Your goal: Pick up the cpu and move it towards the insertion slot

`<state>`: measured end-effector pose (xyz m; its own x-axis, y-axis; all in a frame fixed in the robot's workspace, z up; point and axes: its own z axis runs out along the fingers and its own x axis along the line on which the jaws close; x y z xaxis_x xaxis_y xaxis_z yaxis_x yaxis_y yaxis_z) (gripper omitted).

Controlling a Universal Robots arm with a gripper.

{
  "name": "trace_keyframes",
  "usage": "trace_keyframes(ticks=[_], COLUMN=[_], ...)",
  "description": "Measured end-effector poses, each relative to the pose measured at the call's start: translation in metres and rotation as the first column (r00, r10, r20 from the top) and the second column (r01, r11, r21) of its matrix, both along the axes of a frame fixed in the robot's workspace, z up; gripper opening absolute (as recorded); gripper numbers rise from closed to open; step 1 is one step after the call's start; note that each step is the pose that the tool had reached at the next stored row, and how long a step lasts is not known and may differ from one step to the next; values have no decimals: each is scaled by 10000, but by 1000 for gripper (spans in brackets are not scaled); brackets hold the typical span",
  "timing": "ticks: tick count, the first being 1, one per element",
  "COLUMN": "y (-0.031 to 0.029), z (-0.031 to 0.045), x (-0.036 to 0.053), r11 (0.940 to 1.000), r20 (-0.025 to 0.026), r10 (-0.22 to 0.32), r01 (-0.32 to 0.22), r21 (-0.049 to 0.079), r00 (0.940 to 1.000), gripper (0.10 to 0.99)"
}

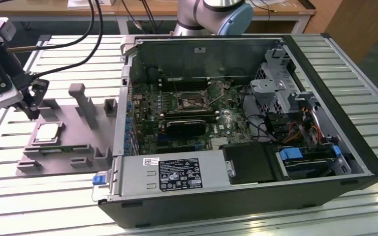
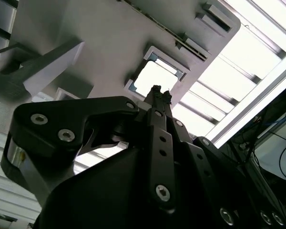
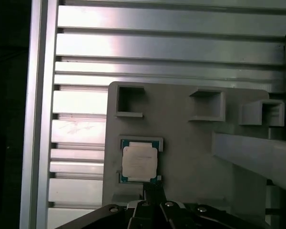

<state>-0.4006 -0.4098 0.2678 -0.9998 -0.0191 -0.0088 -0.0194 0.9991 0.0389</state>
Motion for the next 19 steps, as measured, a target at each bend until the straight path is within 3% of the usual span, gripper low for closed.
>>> trace_keyframes(ticks=[19], y=[0], z=[-364], x=[-57], r11=[10000], r20=[2], r10=[0], r01=[0], r21=[0], r00=[10000], gripper=[102])
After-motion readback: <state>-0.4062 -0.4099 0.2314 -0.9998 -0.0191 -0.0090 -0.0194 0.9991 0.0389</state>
